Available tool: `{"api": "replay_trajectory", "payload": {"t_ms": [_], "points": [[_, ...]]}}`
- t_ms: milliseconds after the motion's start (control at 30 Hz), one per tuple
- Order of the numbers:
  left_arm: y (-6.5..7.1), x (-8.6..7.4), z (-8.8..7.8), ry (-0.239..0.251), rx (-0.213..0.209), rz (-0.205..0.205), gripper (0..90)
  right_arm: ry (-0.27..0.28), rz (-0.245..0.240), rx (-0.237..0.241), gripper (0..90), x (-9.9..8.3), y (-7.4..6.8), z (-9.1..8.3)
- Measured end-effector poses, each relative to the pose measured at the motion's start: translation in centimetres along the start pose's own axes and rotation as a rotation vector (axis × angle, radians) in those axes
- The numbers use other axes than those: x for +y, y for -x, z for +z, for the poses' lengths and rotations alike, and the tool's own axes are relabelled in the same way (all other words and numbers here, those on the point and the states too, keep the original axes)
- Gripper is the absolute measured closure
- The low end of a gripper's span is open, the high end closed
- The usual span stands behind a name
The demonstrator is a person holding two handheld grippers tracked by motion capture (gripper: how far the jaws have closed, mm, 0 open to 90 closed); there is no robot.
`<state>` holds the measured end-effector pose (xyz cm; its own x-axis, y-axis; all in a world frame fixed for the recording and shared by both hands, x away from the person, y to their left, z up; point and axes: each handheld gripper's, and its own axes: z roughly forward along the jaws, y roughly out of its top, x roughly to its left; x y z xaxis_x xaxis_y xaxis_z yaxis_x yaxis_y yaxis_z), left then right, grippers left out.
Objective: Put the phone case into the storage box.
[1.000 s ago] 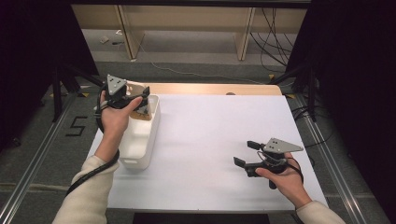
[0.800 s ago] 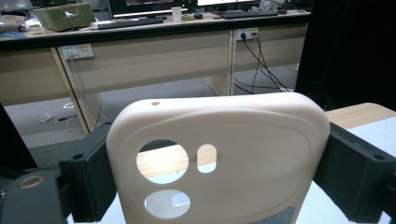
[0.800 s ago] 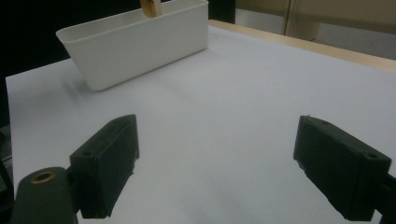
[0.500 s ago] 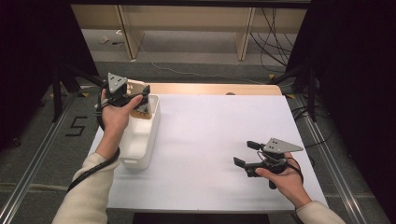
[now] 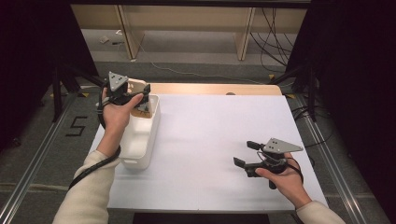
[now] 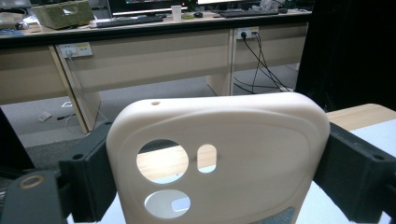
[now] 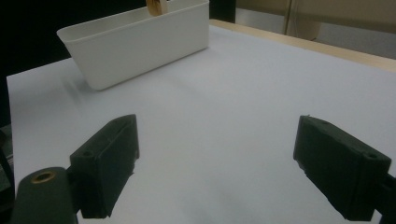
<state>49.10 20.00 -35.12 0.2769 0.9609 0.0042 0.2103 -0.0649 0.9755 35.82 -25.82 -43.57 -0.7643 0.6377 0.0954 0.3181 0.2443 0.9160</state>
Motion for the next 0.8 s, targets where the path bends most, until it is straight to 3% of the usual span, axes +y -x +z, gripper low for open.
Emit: {"api": "replay_trajectory", "payload": {"t_ms": [800], "points": [[-0.4, 0.5, 1.2, -0.012, 0.012, 0.0, 10.8, 0.001, 0.001, 0.002, 15.2, 0.0, 0.0, 0.0]]}}
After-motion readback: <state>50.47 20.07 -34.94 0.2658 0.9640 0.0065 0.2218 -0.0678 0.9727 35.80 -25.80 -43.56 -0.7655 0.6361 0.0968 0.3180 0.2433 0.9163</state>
